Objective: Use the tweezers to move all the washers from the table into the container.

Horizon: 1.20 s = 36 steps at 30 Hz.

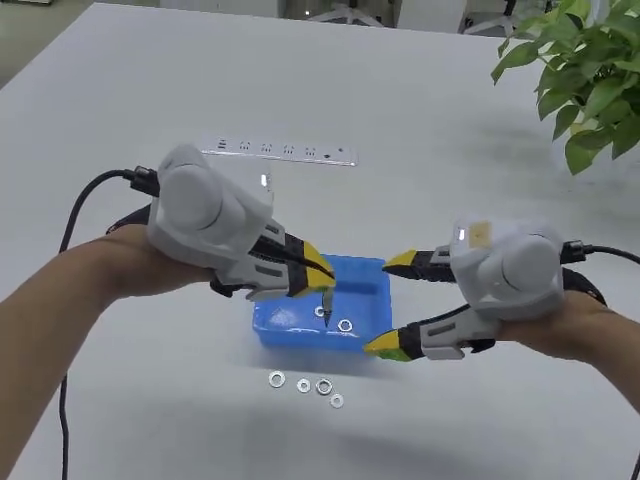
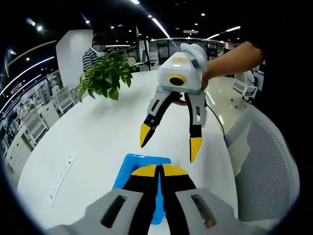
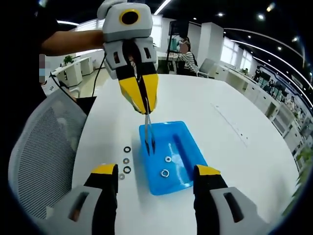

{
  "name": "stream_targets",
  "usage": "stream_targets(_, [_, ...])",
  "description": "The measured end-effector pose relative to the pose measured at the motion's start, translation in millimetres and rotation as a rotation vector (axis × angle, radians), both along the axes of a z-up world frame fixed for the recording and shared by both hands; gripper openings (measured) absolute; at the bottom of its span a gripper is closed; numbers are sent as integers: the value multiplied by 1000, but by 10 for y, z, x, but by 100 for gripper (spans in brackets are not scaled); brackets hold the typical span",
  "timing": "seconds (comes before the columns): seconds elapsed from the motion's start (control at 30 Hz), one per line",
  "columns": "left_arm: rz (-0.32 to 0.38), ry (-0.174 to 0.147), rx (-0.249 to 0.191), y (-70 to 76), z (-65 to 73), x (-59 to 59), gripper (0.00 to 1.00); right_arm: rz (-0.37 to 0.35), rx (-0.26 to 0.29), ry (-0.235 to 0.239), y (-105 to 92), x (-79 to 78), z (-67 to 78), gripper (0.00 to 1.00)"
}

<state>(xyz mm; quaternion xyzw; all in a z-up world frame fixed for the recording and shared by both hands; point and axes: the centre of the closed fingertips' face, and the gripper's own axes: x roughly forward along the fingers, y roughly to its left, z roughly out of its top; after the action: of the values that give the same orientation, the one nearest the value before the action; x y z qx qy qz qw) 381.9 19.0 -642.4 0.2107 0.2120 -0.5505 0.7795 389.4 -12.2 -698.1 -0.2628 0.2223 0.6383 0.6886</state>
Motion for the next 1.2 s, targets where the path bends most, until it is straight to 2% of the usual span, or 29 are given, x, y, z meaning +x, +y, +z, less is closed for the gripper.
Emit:
stream_targets(0.47, [-21, 7, -18, -97, 55, -157, 5, -39, 2, 15, -166, -108, -60, 79])
stream_targets(0.83, [-53, 23, -12, -213, -70, -323, 5, -46, -8, 23, -217, -197, -130, 91])
stream_targets(1.2, [-78, 42, -8, -300, -194, -449, 5, -56, 4, 28, -239, -242, -164, 98])
